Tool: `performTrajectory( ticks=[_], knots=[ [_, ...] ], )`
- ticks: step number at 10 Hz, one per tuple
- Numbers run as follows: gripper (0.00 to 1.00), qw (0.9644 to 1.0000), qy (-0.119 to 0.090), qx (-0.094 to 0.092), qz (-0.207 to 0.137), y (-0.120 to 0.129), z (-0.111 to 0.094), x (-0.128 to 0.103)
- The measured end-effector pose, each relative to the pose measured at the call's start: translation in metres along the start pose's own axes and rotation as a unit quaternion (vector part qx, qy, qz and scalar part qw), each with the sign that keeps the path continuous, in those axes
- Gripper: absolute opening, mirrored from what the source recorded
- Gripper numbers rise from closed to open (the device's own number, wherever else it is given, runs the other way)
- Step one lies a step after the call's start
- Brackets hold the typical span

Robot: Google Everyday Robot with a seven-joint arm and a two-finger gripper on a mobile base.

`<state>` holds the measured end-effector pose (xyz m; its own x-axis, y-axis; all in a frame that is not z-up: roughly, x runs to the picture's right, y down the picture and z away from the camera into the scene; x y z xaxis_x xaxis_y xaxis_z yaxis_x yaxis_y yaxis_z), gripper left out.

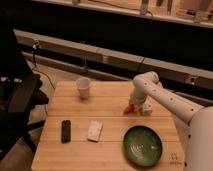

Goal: Drag the pepper across the table

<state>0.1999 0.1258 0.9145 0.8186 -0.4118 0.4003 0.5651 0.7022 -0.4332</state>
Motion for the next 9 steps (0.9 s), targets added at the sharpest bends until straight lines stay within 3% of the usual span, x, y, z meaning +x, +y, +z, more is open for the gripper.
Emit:
performTrajectory(
  ticks=[5,9],
  knots=[
    [0.00,0.9999,-0.004,0.007,0.007,-0.017,-0.002,0.012],
    [0.00,0.9997,-0.007,0.013,0.017,-0.003,-0.006,0.011]
  ],
)
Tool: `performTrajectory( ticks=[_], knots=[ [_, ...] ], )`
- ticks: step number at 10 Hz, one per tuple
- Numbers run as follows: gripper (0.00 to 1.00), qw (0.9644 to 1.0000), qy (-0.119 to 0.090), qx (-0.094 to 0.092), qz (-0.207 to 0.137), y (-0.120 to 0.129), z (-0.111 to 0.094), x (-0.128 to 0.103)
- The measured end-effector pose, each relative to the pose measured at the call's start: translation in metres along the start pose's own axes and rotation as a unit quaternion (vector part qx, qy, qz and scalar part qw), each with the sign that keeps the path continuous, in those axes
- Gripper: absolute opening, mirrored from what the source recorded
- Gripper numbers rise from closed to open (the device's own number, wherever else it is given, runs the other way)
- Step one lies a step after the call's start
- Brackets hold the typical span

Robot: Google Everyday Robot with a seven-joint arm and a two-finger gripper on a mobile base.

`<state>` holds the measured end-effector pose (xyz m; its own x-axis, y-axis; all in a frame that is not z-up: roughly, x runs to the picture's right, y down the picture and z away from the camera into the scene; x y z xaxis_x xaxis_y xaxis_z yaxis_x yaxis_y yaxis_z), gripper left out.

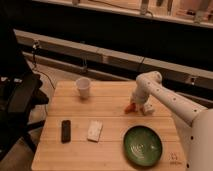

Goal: Drag the pepper across the table

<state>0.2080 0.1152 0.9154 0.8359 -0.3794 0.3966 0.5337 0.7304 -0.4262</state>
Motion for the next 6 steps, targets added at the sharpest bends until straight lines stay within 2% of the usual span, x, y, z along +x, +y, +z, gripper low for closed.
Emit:
performTrajectory(
  ticks=[2,6],
  knots=[
    [0.00,1.0000,-0.002,0.003,0.001,-0.0068,-0.0004,0.0012],
    [0.00,1.0000,-0.006,0.005,0.004,-0.0029,-0.0039,0.0034]
  ],
)
